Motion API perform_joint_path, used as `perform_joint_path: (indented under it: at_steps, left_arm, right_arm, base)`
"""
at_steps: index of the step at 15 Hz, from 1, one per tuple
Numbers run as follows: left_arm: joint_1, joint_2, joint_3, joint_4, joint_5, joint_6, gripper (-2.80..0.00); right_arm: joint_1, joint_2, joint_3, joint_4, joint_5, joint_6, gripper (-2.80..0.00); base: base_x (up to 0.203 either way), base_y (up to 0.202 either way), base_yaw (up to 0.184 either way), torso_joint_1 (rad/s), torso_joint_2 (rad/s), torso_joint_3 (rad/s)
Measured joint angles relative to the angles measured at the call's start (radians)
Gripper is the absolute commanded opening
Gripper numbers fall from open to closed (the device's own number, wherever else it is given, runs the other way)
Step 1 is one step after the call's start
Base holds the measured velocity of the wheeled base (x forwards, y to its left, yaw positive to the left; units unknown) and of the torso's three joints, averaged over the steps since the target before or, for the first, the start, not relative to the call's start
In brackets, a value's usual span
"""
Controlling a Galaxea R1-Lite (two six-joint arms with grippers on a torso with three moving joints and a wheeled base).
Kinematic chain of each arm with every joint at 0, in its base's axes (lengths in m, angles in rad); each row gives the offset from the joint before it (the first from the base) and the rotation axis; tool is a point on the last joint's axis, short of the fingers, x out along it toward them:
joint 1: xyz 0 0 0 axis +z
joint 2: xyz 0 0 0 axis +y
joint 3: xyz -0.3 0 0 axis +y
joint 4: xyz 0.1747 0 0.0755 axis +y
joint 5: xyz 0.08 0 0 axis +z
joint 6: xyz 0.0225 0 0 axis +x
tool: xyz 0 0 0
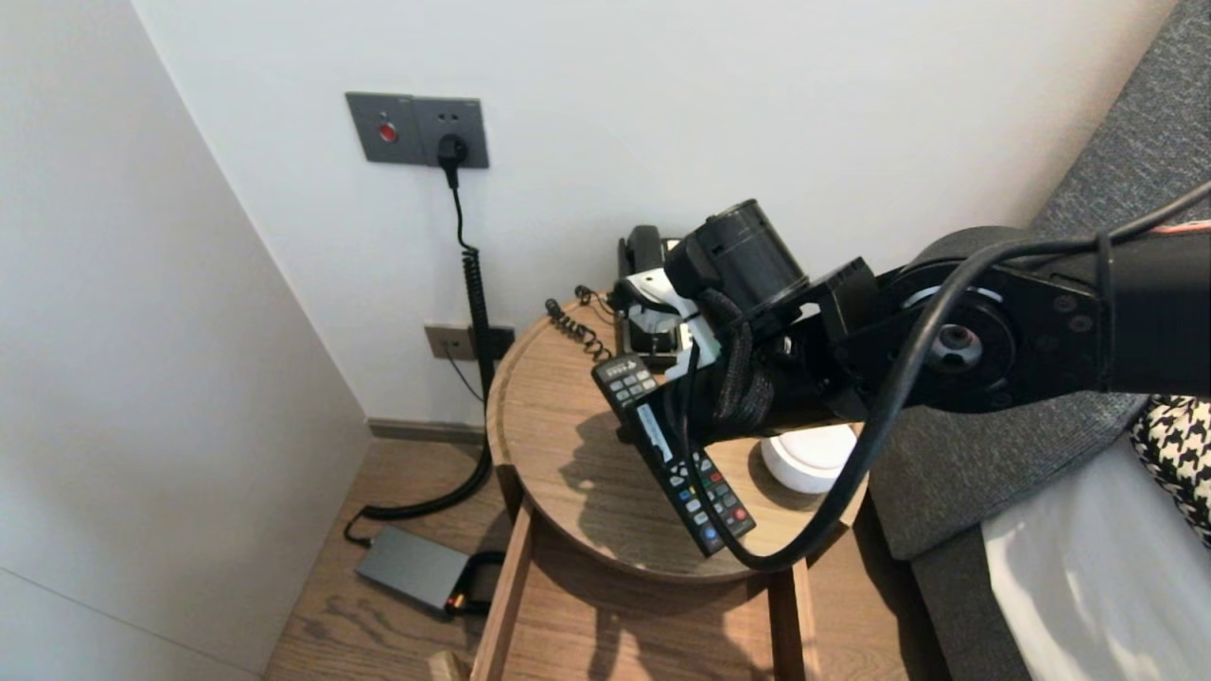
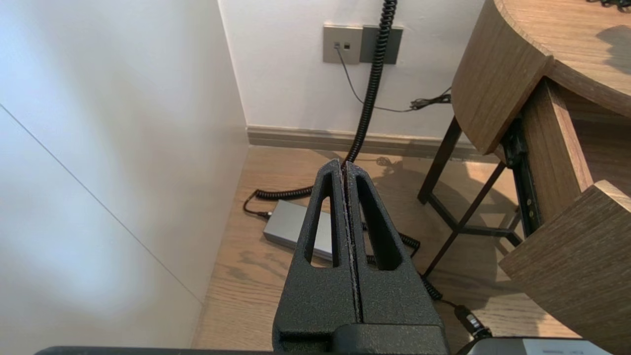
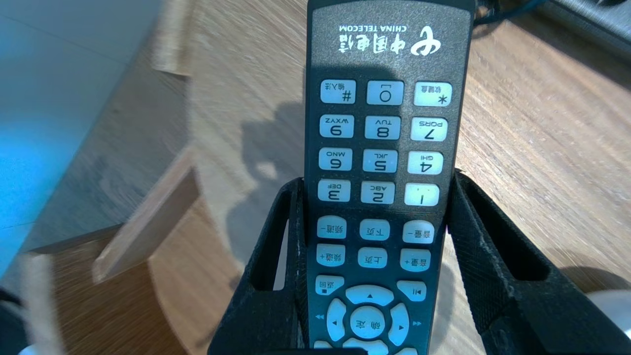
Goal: Put the remote controls on the table in the drawer one by one
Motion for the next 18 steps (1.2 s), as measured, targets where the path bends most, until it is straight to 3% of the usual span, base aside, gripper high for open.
perform_joint_path:
  at_steps: [2,6,12,18]
  left_arm:
    - [0.0,0.0,0.0,0.0,0.0,0.0,-2.8]
    - [0.0,0.0,0.0,0.0,0.0,0.0,-2.8]
    - [0.0,0.0,0.0,0.0,0.0,0.0,-2.8]
    - [0.0,0.0,0.0,0.0,0.0,0.0,-2.8]
  right_arm:
    - [0.037,-0.033,0.035,0.001,0.015,0.005,-2.8]
    - [0.138,-0.102,0.178,-0.004,0.138,0.034,-2.8]
    - [0.258,-0.14,0.328,-0.014,0.158,0.078,-2.8]
    - [0.304,-0.115,0.436,-0.137,0.158,0.085,-2.8]
  base:
    - [0.0,0.0,0.0,0.0,0.0,0.0]
    - [0.0,0.0,0.0,0.0,0.0,0.0]
    - [0.0,0.0,0.0,0.0,0.0,0.0]
    - [0.0,0.0,0.0,0.0,0.0,0.0]
